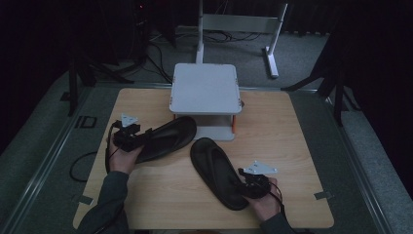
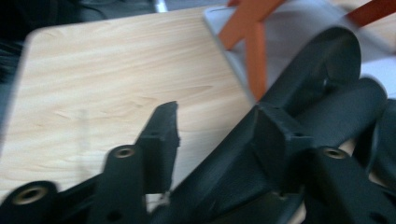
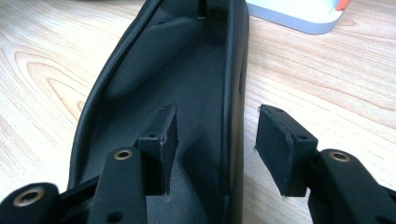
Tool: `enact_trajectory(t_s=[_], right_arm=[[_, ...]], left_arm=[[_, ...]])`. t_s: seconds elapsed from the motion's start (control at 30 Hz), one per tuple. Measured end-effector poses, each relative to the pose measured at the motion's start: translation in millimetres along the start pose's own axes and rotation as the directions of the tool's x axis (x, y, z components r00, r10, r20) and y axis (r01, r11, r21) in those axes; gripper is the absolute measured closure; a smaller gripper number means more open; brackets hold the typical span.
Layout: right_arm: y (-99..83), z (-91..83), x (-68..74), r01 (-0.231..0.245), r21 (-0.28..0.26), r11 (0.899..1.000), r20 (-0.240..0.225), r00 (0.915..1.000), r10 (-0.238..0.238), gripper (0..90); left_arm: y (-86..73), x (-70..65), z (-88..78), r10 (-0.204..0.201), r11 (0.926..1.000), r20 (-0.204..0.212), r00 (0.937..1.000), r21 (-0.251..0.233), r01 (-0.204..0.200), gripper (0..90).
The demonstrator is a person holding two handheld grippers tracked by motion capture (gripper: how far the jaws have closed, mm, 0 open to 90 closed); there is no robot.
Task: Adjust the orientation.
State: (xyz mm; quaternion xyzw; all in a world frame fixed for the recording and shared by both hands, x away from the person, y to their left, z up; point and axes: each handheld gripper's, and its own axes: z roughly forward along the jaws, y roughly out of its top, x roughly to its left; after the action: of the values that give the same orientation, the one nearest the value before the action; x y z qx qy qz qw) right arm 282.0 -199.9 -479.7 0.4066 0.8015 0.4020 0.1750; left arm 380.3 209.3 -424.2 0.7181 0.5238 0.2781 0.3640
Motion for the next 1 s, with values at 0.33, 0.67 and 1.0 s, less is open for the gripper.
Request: enact_trajectory(t_s=[0.33, 0.67, 1.0], right_arm=[[-0.1, -0.6, -0.1, 0.002, -0.007, 1.0, 0.0, 1.0, -0.002, 48.2], [-0.3, -0.2, 0.1, 0.002, -0.004, 1.0, -0.001, 1.0, -0.002, 48.2], [-0.4, 1.3, 0.8, 0.001, 0.001, 1.0, -0.004, 1.0, -0.001, 48.2]], left_arm=[[-4.9, 7.1, -5.6, 0.007, 0.9999, 0.036, 0.9993, -0.007, -0.007, 50.8], [-19.6, 22.5, -9.2, 0.016, 0.9995, 0.011, 0.9998, 0.028, -0.017, 48.3], [-17.5, 12.2, 10.4, 0.125, 0.9886, 0.061, 0.9903, 0.076, -0.13, 49.3]])
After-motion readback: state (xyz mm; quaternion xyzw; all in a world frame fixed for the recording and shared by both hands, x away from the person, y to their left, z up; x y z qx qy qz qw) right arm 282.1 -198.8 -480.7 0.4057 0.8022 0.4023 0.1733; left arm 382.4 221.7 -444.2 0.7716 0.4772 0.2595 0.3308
